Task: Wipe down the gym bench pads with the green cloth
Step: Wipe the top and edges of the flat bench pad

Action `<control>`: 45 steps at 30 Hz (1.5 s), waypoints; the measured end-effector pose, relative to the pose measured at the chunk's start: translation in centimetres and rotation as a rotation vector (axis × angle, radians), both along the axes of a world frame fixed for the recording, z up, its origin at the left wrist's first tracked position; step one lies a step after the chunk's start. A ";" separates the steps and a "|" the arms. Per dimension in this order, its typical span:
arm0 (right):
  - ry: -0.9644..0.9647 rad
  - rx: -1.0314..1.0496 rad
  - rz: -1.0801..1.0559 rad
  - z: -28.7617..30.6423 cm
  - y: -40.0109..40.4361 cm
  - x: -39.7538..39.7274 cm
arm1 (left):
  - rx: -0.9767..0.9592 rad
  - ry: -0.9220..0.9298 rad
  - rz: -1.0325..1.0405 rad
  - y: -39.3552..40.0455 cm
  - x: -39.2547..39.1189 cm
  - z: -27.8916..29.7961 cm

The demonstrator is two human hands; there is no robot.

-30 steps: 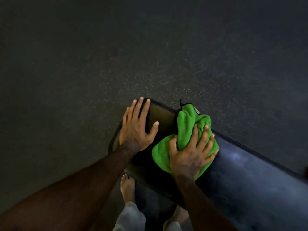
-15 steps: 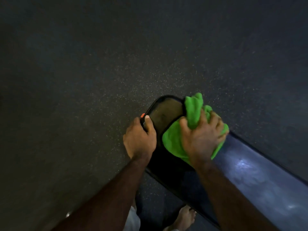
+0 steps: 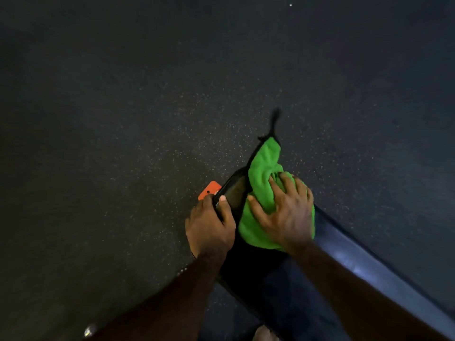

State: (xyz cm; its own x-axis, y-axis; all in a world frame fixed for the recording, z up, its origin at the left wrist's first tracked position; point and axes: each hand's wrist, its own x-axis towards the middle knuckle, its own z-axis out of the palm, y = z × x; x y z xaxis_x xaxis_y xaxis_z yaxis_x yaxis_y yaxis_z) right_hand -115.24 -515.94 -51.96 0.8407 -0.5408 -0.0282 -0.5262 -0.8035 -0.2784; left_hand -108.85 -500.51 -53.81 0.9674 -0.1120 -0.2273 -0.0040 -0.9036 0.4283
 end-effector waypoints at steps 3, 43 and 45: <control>0.170 0.236 -0.044 0.6 -4.4 1.3 | 0.008 -0.004 -0.001 0.0 0.0 -0.1; 0.072 0.084 -0.120 -0.3 5.1 6.6 | -0.749 0.164 0.507 3.3 2.0 -0.5; 0.041 0.049 0.142 -1.0 8.4 4.1 | -0.851 0.309 0.674 4.6 2.7 -0.8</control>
State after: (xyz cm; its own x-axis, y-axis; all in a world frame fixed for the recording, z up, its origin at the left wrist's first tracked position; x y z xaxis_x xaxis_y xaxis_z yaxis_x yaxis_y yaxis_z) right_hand -111.14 -507.52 -52.92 0.9062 -0.4137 -0.0870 -0.4198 -0.8566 -0.2999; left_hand -106.13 -495.91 -54.60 0.8045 0.1790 -0.5664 0.5871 -0.0953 0.8039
